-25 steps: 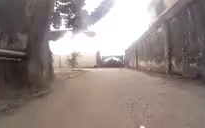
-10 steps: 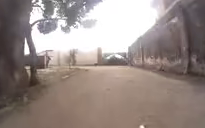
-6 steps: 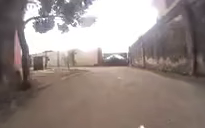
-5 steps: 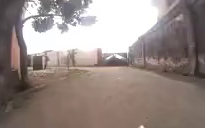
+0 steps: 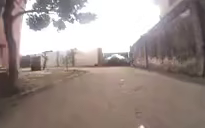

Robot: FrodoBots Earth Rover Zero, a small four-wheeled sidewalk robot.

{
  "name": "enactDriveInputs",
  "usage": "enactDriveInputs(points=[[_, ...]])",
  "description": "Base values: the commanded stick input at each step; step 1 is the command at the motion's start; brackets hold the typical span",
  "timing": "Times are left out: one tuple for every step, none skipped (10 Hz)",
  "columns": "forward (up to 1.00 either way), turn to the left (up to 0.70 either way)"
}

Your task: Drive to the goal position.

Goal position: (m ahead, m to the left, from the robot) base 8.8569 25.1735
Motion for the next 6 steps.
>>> enactDriveInputs(points=[[0.70, 0.00], [0.70, 0.00], [0.70, -0.01], [0.70, -0.02], [0.70, -0.17], [0.70, -0.18]])
